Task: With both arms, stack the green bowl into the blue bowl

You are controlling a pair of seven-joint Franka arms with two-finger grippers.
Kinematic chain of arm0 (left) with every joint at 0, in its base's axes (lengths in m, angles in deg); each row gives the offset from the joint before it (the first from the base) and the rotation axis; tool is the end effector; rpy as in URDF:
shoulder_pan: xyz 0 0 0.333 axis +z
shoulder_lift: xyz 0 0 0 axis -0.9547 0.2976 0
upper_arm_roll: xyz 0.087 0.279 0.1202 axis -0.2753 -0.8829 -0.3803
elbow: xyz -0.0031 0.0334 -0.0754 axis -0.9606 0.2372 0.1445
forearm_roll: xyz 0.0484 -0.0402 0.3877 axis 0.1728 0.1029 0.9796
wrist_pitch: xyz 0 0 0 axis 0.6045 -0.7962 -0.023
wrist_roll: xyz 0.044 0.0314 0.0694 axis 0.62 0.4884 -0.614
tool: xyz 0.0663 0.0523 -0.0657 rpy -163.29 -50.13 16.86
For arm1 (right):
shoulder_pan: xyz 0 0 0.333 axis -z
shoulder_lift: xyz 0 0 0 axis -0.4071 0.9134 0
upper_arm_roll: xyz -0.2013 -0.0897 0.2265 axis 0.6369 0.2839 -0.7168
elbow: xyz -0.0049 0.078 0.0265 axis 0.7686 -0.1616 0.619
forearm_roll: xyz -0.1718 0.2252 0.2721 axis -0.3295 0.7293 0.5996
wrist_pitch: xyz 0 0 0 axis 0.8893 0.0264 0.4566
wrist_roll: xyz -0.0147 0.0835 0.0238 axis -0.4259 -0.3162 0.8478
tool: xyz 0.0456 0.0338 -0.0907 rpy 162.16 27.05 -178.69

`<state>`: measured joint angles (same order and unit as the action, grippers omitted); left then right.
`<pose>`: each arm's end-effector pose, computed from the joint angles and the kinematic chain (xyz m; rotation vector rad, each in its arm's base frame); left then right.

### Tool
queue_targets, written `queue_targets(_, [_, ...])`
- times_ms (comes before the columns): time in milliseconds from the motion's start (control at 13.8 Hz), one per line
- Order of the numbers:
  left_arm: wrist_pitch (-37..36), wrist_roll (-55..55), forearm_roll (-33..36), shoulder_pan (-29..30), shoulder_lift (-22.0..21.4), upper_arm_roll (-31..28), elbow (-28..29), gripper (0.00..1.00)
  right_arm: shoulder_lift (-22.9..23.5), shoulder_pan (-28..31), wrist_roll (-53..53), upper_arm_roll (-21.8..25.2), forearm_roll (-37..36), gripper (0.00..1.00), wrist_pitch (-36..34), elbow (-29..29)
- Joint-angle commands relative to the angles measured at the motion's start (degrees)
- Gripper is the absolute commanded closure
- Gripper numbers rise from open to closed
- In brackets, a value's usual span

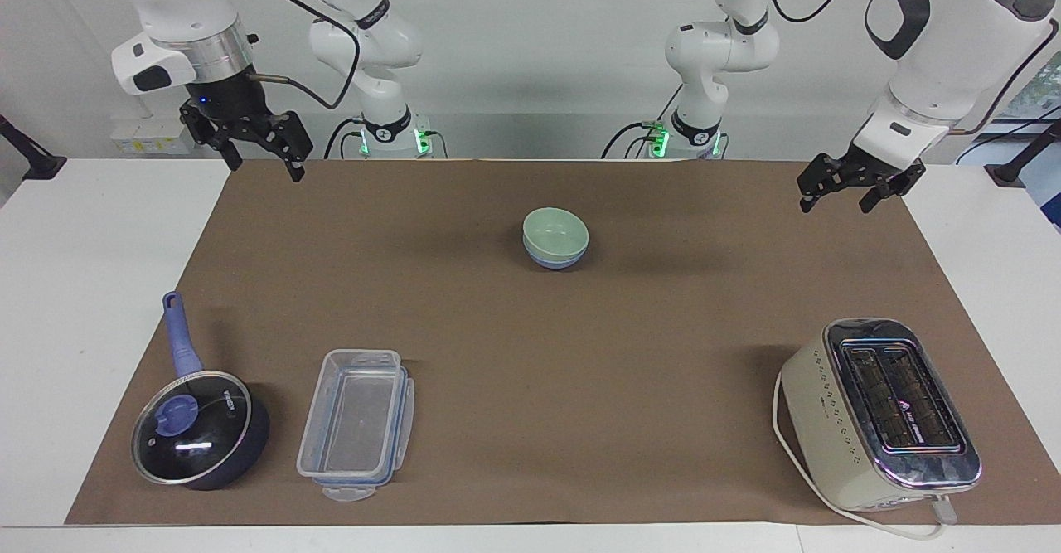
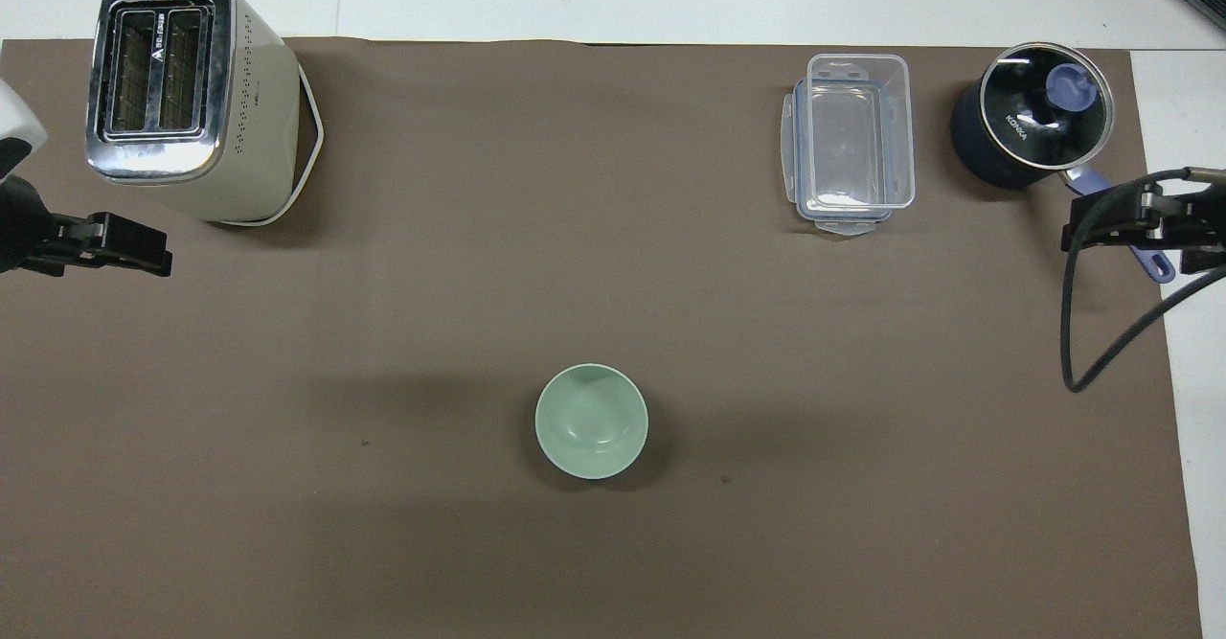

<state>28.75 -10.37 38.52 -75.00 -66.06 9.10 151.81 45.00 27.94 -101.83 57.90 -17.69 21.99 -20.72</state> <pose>0.5643 -0.0254 0.5916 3.1246 -0.1049 -0.0476 0.5545 0.0035 0.6530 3.0979 -0.3132 0.0434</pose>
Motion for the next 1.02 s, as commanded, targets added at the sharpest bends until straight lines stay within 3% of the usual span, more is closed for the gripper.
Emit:
queue_targets(0, [-0.7, -0.1, 1.1, 0.6, -0.3, 0.6, -0.2, 0.00, -2.6, 0.7, 2.0, -0.4, 0.1, 0.00, 0.3, -3.9])
queue_targets(945, [-0.7, -0.1, 1.1, 0.6, -0.3, 0.5, -0.2, 0.00, -4.0, 0.7, 1.9, -0.3, 1.5, 0.00, 0.3, -5.9])
